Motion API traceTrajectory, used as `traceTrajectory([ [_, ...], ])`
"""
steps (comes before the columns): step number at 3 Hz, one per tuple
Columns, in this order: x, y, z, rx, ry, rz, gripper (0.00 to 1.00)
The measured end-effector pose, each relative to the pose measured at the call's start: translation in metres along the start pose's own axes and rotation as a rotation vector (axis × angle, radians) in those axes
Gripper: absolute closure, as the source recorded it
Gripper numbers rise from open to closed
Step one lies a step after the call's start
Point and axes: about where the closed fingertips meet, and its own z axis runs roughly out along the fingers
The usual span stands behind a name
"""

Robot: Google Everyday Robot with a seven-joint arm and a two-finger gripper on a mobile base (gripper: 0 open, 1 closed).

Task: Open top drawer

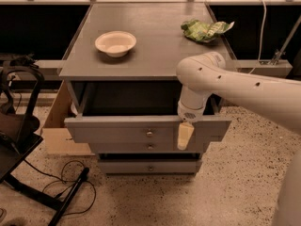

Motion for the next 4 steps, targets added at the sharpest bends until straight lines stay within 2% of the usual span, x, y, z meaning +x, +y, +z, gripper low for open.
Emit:
traceTrajectory([
  [1,0.015,0.019,0.011,-0.048,0.037,0.025,0.41],
  [2,0.014,0.018,0.011,-0.048,0.037,0.025,0.66],
  [3,0.021,0.030,-0.001,-0.048,0.070,0.031,0.88],
  [4,0.021,0.030,0.000,-0.048,0.070,0.031,1.00],
])
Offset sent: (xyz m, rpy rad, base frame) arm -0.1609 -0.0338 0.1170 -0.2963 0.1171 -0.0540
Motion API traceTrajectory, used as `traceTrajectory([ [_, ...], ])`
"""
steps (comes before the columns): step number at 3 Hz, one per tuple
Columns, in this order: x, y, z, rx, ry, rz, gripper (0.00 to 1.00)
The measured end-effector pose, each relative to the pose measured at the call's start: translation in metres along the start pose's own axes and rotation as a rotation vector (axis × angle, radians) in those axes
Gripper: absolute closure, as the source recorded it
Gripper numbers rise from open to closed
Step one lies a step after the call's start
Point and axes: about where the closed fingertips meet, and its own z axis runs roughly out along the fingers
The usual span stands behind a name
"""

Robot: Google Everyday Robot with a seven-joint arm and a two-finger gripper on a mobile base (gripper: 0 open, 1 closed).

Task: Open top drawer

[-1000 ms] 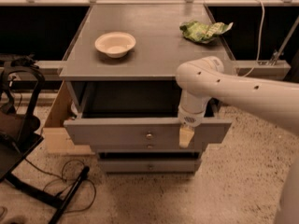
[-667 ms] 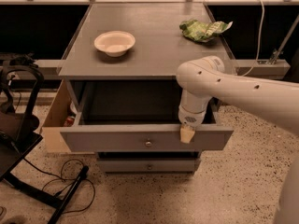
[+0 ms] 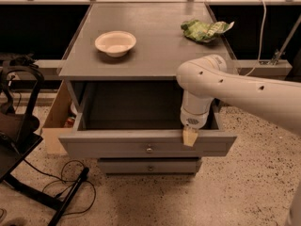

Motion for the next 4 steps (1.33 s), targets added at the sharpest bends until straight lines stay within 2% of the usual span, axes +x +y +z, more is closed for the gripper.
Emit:
traceTrajectory([
  [1,0.011,0.012,-0.004,-0.011,0.014,0.014,1.00],
  [2,0.011,0.012,-0.004,-0.011,0.014,0.014,1.00],
  [4,0.023,0.030,-0.008,-0.033,0.021,0.031,1.00],
])
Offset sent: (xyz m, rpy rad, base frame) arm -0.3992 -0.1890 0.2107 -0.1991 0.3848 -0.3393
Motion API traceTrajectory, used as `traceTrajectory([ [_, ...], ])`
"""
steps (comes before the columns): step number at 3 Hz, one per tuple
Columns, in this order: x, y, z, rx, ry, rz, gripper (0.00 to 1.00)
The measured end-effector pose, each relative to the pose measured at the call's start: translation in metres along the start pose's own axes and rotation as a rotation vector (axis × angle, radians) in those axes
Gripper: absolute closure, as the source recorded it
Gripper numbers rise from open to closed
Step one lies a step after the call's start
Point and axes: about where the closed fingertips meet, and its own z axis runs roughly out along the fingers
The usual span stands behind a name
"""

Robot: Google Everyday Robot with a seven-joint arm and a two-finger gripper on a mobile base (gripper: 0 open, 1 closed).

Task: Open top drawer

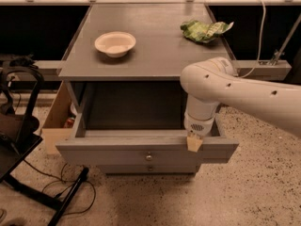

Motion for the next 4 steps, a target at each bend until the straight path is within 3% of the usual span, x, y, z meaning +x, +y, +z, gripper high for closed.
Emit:
traceTrajectory([
  [4,0.012,0.020,-0.001,-0.028,0.001,0.016,1.00],
])
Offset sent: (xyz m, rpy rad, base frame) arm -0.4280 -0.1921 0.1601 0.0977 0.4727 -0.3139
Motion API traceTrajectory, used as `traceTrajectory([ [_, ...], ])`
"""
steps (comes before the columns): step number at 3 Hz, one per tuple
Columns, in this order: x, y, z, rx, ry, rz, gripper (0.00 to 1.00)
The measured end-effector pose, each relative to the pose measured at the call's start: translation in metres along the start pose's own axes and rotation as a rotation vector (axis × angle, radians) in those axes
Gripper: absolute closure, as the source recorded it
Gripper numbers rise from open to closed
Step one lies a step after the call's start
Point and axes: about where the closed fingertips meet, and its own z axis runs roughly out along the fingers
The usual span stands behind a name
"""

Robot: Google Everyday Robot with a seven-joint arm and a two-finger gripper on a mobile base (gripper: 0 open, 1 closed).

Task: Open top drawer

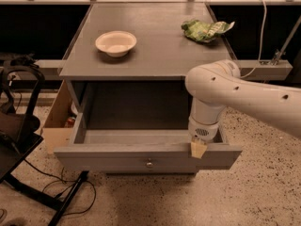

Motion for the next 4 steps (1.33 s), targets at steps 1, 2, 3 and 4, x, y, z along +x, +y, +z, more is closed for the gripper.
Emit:
traceTrajectory([
  [1,0.003,0.016,-0.001,-0.025,0.004,-0.020,1.00],
  [2,0.013,0.027,-0.003,-0.043,0.003,-0.010,1.00],
  [3,0.012,0.027,-0.003,-0.043,0.003,-0.010,1.00],
  [4,0.022,0.038,-0.004,-0.061,0.001,-0.001,1.00],
])
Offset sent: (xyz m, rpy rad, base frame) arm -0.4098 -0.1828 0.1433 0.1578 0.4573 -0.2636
